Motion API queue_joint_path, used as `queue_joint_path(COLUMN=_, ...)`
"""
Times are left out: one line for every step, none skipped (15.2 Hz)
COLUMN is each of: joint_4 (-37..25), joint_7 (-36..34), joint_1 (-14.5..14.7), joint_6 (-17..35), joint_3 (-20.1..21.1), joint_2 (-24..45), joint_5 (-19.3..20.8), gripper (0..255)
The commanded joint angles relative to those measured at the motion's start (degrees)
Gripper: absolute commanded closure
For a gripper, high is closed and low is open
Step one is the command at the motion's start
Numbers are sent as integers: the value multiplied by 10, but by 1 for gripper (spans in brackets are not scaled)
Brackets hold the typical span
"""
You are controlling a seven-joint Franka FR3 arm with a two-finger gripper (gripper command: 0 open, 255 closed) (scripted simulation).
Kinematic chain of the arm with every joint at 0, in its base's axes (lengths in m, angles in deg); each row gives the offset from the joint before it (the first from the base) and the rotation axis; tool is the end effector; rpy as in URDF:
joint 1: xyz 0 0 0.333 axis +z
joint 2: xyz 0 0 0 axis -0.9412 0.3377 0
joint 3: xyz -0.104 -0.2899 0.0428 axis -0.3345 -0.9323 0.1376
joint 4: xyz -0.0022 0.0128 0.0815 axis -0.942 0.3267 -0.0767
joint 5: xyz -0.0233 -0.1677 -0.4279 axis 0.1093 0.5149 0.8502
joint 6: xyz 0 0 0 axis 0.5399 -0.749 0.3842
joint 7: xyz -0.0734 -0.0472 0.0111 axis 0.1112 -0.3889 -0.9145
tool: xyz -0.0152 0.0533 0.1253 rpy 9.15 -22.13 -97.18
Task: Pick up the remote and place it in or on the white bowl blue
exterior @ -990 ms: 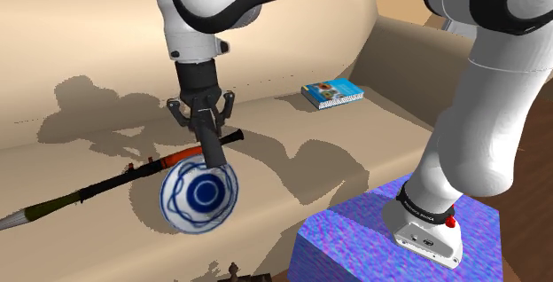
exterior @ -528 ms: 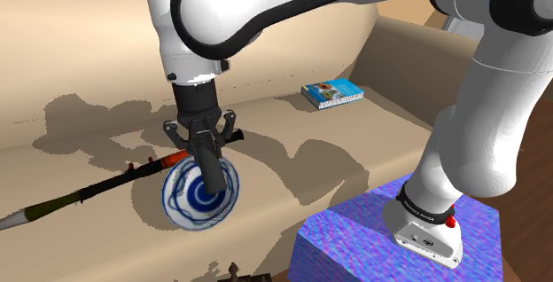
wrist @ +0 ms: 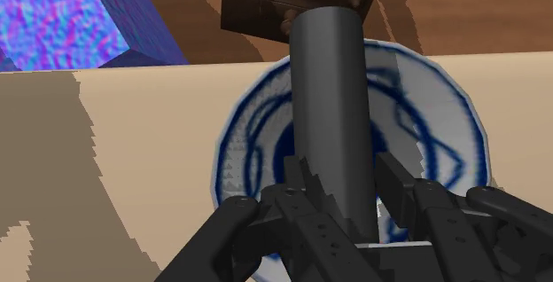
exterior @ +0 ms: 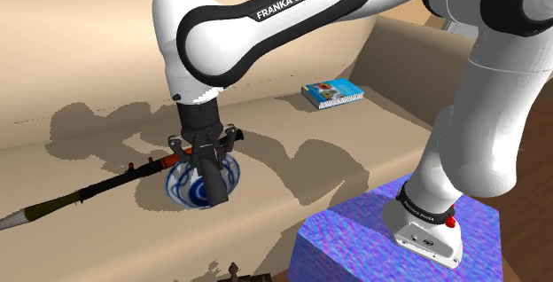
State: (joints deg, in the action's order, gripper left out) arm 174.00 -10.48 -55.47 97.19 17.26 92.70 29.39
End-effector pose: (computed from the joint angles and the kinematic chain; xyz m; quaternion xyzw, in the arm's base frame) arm 0.5169 0.3947 0.3476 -0.9630 0.2436 0.1098 0.0355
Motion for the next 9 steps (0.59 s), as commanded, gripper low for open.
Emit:
queue_joint_path(joint_4=1, joint_7=0, joint_1=0, joint_6=4, joint_3=0, joint_2=2, joint_5=1, gripper=255)
queue_joint_path(joint_4=1, joint_7=0, joint_1=0, joint_6=4, joint_3=0, joint_2=2, joint_5=1, gripper=255)
queue_joint_path(joint_4=1, joint_7=0, joint_1=0, joint_6=4, joint_3=0, joint_2=2, joint_5=1, gripper=255)
queue_joint_path(joint_4=1, joint_7=0, joint_1=0, joint_6=4, joint_3=0, joint_2=2, joint_5=1, gripper=255)
queue_joint_path(joint_4=1, joint_7=0, joint_1=0, joint_6=4, joint_3=0, joint_2=2, joint_5=1, gripper=255)
queue_joint_path(joint_4=1, joint_7=0, joint_1=0, joint_6=4, joint_3=0, joint_2=2, joint_5=1, gripper=255)
queue_joint_path(joint_4=1, joint_7=0, joint_1=0, joint_6=4, joint_3=0, joint_2=2, joint_5=1, gripper=0)
queue_joint_path(joint_4=1, joint_7=0, joint_1=0, joint_6=4, joint_3=0, joint_2=2, joint_5=1, gripper=0)
queue_joint_path(joint_4=1, joint_7=0, joint_1=0, joint_6=4, joint_3=0, joint_2=2, joint_5=1, gripper=0)
